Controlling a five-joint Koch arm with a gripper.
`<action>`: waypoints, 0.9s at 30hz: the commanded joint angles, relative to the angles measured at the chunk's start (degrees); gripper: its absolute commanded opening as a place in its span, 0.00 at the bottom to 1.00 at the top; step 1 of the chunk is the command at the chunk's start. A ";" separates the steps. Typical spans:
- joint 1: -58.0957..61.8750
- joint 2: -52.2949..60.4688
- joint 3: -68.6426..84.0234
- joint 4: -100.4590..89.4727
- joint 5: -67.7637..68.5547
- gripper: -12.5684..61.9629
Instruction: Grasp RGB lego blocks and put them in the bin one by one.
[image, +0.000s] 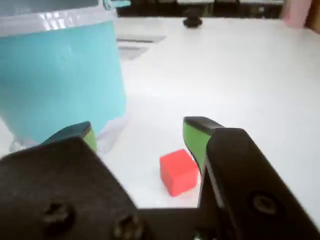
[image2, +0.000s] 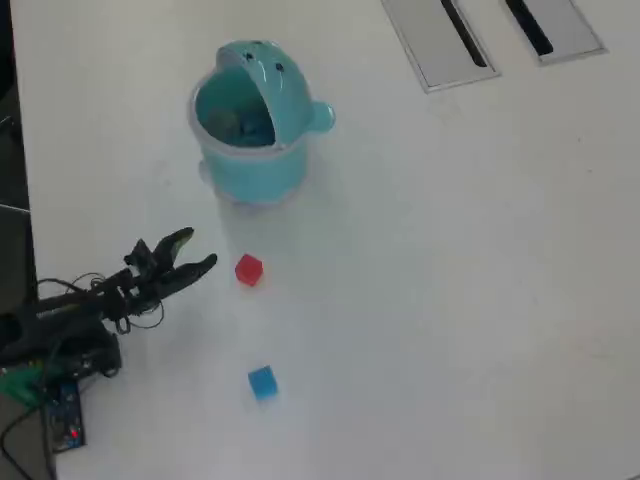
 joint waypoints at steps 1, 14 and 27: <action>0.26 3.34 -8.09 4.75 -3.87 0.59; 1.49 -10.55 -18.63 18.90 -10.37 0.59; 1.76 -28.21 -26.54 18.54 -10.37 0.60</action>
